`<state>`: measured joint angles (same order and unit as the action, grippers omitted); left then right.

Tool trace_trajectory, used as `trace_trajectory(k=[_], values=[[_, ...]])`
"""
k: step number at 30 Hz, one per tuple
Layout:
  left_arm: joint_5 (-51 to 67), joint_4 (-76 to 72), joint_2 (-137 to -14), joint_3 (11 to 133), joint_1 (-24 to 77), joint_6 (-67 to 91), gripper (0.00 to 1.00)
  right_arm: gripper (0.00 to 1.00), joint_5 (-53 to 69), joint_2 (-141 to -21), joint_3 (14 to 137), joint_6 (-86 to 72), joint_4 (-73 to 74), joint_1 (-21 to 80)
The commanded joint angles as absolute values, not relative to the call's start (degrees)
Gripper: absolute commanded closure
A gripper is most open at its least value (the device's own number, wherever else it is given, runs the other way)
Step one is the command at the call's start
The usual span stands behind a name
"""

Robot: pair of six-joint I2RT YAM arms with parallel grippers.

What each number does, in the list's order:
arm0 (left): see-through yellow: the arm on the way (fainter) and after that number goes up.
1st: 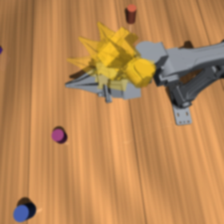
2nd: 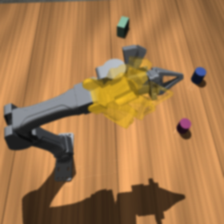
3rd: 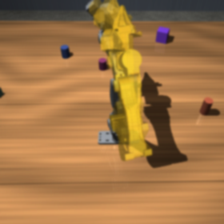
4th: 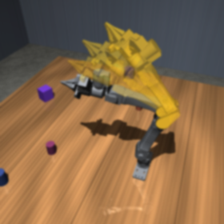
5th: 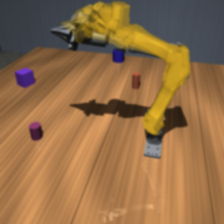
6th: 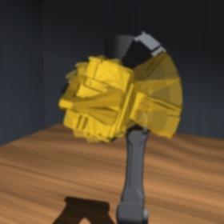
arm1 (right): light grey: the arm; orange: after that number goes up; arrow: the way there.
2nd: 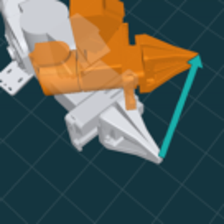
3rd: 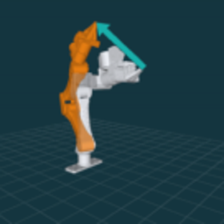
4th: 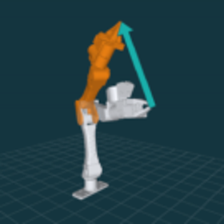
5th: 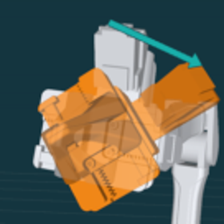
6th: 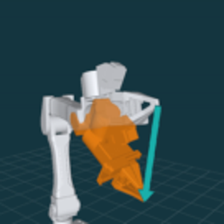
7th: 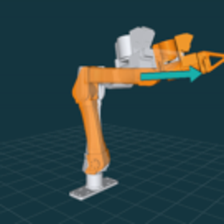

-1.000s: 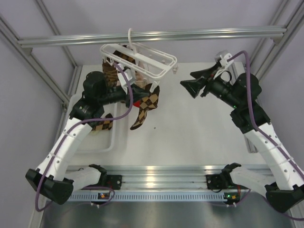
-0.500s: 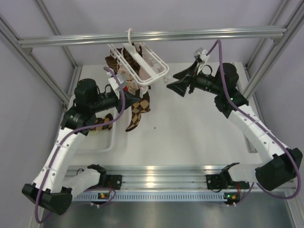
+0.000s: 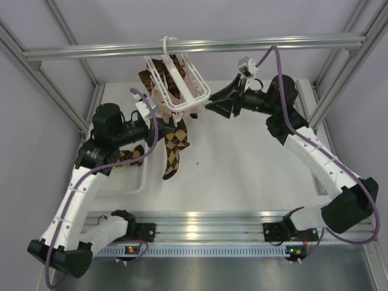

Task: Clip the socks to the hanger
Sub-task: Open the clamp at the hanger.

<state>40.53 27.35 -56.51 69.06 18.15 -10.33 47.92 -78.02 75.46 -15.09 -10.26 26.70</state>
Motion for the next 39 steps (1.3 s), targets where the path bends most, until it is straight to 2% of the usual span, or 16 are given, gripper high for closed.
trace_trajectory(k=[1,2,3,5,9,10,14,16,22,30,34,39], values=[[39.8,27.3,-55.0,68.4,17.2,-9.4,1.00,0.62,49.4,-77.1,78.0,-15.1,-13.5,28.5],[39.5,26.8,-54.8,68.4,17.1,-8.2,1.00,0.67,49.1,-77.3,78.1,-15.1,-13.3,28.7],[39.3,26.5,-54.8,68.3,16.9,-7.4,1.00,0.77,49.0,-77.3,78.5,-14.9,-12.1,28.9],[39.5,26.1,-54.6,68.4,16.2,-5.9,1.00,0.82,49.0,-77.6,78.7,-14.5,-11.4,29.2],[38.4,25.1,-54.3,68.6,15.0,-3.9,0.99,1.00,49.0,-77.5,79.5,-14.2,-10.5,29.8],[37.7,24.6,-54.1,68.7,14.6,-3.2,0.95,1.00,49.0,-77.4,79.5,-14.2,-10.1,29.9],[36.7,23.6,-53.5,70.7,13.5,-0.5,0.57,1.00,49.5,-77.0,79.5,-15.7,-9.2,30.8],[35.3,24.5,-53.6,73.1,13.2,-0.2,0.51,1.00,49.6,-76.9,79.3,-16.3,-9.3,31.5],[42.3,27.2,-55.0,79.0,13.0,-1.8,0.51,1.00,49.5,-77.3,79.5,-17.9,-9.4,33.5],[51.1,28.2,-55.6,80.2,13.1,-3.4,0.51,1.00,44.5,-77.3,79.5,-18.0,-8.2,36.6],[50.2,27.3,-55.1,79.1,13.8,-2.8,0.51,1.00,38.4,-77.2,80.1,-18.3,-6.0,38.6],[42.5,21.6,-52.4,73.6,15.5,-0.4,0.52,1.00,32.0,-76.7,79.7,-18.5,-4.3,41.5]])
